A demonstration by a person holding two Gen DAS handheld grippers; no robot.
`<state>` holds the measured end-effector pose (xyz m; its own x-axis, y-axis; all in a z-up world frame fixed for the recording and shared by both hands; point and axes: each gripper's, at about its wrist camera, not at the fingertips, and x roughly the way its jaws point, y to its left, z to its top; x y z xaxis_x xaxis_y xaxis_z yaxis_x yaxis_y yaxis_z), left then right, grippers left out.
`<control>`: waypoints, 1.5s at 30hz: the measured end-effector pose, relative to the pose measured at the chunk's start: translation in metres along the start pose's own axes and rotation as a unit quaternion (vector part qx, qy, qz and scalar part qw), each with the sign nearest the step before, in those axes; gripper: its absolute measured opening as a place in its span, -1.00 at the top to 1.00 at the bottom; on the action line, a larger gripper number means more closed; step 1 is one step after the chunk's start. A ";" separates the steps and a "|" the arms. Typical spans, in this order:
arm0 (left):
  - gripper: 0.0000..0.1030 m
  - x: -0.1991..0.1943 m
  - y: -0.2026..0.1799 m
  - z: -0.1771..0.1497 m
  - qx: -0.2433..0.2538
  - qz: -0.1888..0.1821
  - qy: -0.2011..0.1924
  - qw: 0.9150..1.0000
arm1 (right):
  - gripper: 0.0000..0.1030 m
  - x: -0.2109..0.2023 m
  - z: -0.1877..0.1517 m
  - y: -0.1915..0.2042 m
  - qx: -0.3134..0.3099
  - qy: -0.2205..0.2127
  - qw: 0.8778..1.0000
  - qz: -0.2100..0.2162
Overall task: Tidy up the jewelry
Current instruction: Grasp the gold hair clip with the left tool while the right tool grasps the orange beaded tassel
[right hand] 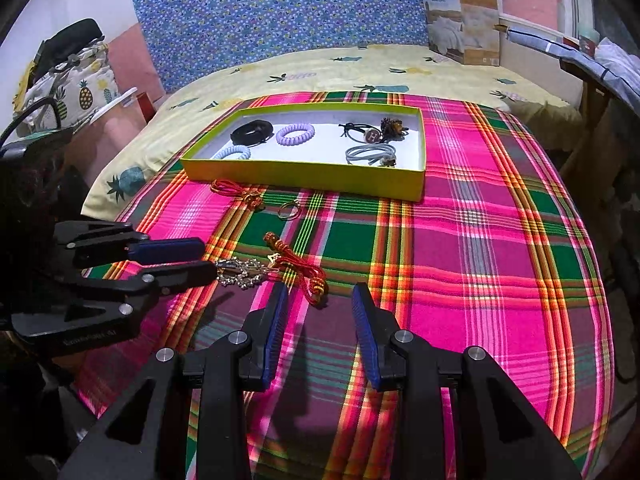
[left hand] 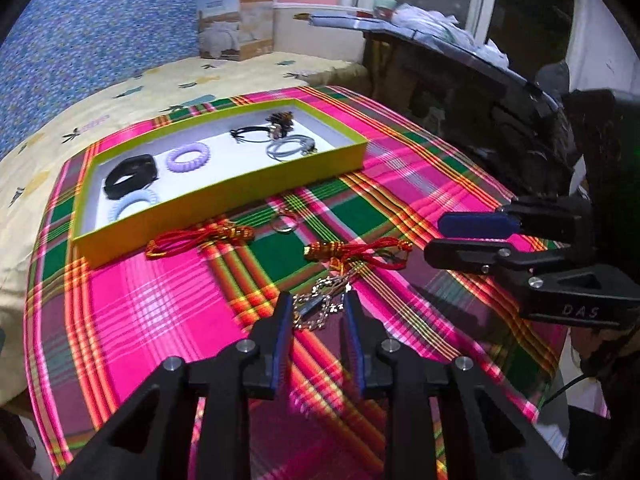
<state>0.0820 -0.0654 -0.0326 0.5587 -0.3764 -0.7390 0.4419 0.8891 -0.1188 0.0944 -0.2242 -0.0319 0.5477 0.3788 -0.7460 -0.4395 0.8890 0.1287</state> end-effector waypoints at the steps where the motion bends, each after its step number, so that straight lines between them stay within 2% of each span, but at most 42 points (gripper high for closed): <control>1: 0.44 0.003 -0.001 0.001 0.004 -0.002 0.002 1.000 | 0.34 0.000 0.000 0.000 0.001 0.000 1.000 0.000; 5: 0.43 0.011 -0.005 0.003 0.022 -0.005 0.010 1.000 | 0.34 0.002 -0.001 -0.004 0.005 0.001 1.000 -0.001; 12: 0.46 0.016 -0.010 0.003 0.044 0.014 0.009 0.999 | 0.34 0.003 0.000 -0.009 0.010 0.001 1.000 -0.002; 14: 0.56 0.015 -0.008 0.002 0.037 0.015 0.008 0.999 | 0.34 0.004 0.000 -0.009 0.009 0.002 1.000 -0.001; 17: 0.88 0.012 -0.003 0.000 0.021 0.022 0.006 0.999 | 0.34 0.006 0.001 -0.009 0.006 0.002 1.000 0.003; 25: 0.90 0.003 0.007 -0.007 -0.013 0.033 0.001 0.999 | 0.34 0.019 0.008 -0.004 -0.020 0.008 1.000 0.014; 34: 0.90 -0.011 0.024 -0.013 -0.050 0.045 -0.009 0.998 | 0.34 0.048 0.016 0.013 -0.096 0.033 0.994 0.038; 38: 0.90 -0.015 0.031 -0.014 -0.060 0.048 -0.012 0.997 | 0.34 0.056 0.017 0.021 -0.121 0.037 0.991 0.033; 39: 0.90 -0.016 0.032 -0.014 -0.062 0.049 -0.013 0.997 | 0.36 0.056 0.018 0.023 -0.125 0.037 0.991 0.032; 40: 0.90 -0.016 0.034 -0.015 -0.064 0.049 -0.014 0.997 | 0.56 0.057 0.017 0.025 -0.129 0.037 0.991 0.031; 41: 0.90 -0.017 0.035 -0.015 -0.066 0.048 -0.014 0.997 | 0.68 0.057 0.017 0.027 -0.130 0.037 0.990 0.029; 45: 0.91 -0.019 0.037 -0.015 -0.070 0.049 -0.017 0.996 | 0.77 0.056 0.016 0.029 -0.128 0.036 0.991 0.021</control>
<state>0.0771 -0.0219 -0.0330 0.6190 -0.2928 -0.7287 0.2839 0.9486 -0.1401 0.1239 -0.1726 -0.0593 0.4767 0.3874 -0.7891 -0.6330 0.7741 -0.0023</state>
